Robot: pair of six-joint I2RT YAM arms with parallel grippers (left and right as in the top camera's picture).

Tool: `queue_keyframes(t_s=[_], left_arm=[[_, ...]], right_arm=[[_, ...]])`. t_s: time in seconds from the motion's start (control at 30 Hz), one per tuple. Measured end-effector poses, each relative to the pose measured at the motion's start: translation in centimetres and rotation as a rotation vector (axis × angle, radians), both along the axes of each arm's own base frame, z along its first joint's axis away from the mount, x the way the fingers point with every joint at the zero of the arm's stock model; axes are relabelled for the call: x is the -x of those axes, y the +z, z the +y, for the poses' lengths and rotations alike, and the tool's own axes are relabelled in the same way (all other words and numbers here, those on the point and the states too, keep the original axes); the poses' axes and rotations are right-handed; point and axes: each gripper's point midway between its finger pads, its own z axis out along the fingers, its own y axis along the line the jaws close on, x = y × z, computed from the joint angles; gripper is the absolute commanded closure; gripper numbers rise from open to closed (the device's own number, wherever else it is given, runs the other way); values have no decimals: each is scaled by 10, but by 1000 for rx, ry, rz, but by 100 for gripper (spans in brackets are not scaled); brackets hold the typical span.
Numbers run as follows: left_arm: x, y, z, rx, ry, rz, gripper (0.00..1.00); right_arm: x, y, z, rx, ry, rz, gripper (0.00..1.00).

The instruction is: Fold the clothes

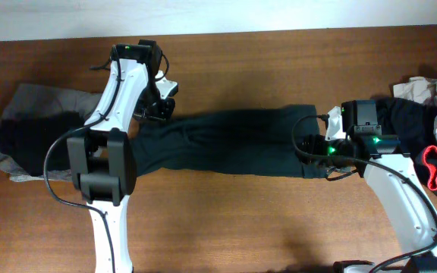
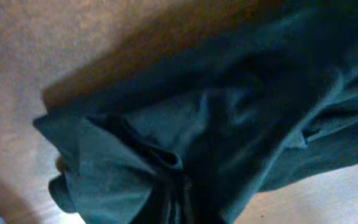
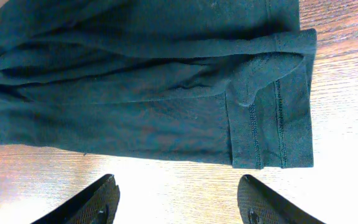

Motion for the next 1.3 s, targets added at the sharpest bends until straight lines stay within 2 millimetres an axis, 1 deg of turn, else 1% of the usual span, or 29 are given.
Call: queue_keyframes(t_s=[0.13, 0.4, 0.5, 0.53, 0.6, 0.83, 0.97, 1.0, 1.07, 1.1, 1.17, 1.23, 1.3], left_arm=[[2, 0, 1, -3, 2, 9, 90], [14, 2, 7, -37, -2, 55, 90], [23, 4, 10, -50, -3, 92, 91], [25, 4, 10, -53, -3, 103, 92], [29, 5, 11, -58, -4, 118, 99], [45, 10, 15, -75, 0, 188, 99], [47, 11, 15, -76, 2, 194, 99], [44, 10, 15, -74, 5, 182, 99], [29, 8, 12, -64, 10, 117, 99], [18, 6, 10, -56, 11, 67, 99], [-12, 5, 6, -35, 17, -60, 99], [-40, 8, 1, -15, 20, -179, 99], [-63, 10, -2, -1, 24, -278, 99]], right_arm=[[0, 0, 0, 0, -1, 0, 34], [0, 0, 0, 0, 0, 0, 34], [0, 0, 0, 0, 0, 0, 34], [0, 0, 0, 0, 0, 0, 34], [0, 0, 0, 0, 0, 0, 34], [0, 0, 0, 0, 0, 0, 34], [0, 0, 0, 1, 0, 0, 34], [0, 0, -1, 4, -2, 0, 34], [0, 0, -2, 8, -3, 0, 34], [0, -1, -2, 12, -4, 0, 34], [0, -1, -3, 15, -6, 0, 34], [0, -1, -3, 18, -6, 0, 34], [0, -1, -3, 19, -7, 2, 34]])
